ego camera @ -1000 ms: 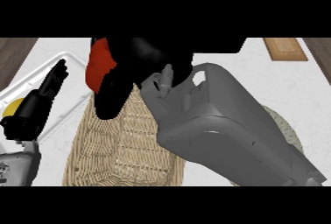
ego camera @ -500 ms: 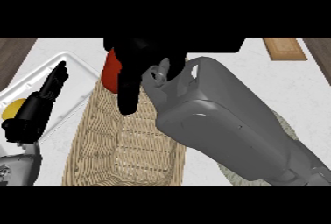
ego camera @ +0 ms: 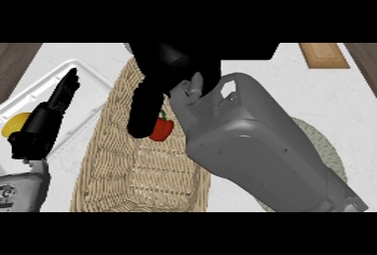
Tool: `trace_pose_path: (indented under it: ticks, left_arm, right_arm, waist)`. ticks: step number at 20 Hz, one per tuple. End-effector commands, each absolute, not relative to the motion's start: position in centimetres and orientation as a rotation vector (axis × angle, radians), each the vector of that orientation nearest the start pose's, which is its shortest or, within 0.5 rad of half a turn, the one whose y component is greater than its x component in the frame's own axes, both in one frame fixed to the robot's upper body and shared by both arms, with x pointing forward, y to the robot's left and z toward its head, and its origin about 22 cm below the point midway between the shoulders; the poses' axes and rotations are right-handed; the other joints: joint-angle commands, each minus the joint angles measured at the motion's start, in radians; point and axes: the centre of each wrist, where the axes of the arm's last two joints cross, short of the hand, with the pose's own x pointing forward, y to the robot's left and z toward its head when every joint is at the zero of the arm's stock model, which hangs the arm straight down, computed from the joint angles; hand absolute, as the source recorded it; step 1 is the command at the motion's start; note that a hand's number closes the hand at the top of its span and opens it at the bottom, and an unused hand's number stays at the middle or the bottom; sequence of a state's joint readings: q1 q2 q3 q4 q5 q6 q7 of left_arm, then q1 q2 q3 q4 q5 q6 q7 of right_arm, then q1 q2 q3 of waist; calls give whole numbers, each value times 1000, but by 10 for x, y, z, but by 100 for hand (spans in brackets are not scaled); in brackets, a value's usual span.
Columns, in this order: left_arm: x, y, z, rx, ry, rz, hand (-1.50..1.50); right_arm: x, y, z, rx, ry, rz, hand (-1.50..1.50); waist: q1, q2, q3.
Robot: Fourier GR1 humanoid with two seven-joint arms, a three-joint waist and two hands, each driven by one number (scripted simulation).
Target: Pick the bell pepper from the placemat and place it in the basket
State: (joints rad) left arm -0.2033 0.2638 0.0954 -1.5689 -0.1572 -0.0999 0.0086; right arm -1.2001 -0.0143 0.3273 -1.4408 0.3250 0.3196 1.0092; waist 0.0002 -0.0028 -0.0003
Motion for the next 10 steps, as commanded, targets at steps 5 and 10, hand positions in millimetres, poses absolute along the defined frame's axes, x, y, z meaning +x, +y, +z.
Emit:
trace_pose_path:
  ticks: [5, 10]
  left_arm:
    - [287, 299, 63, 298, -1709, -370, 0]
    - [292, 287, 66, 299, -1708, -370, 0]
  right_arm:
    - [312, -32, 316, -382, -1609, 530, -150]
    - [333, -78, 308, -453, -1629, 287, -150]
  waist:
    - [-6, 2, 0]
    - [-10, 4, 0]
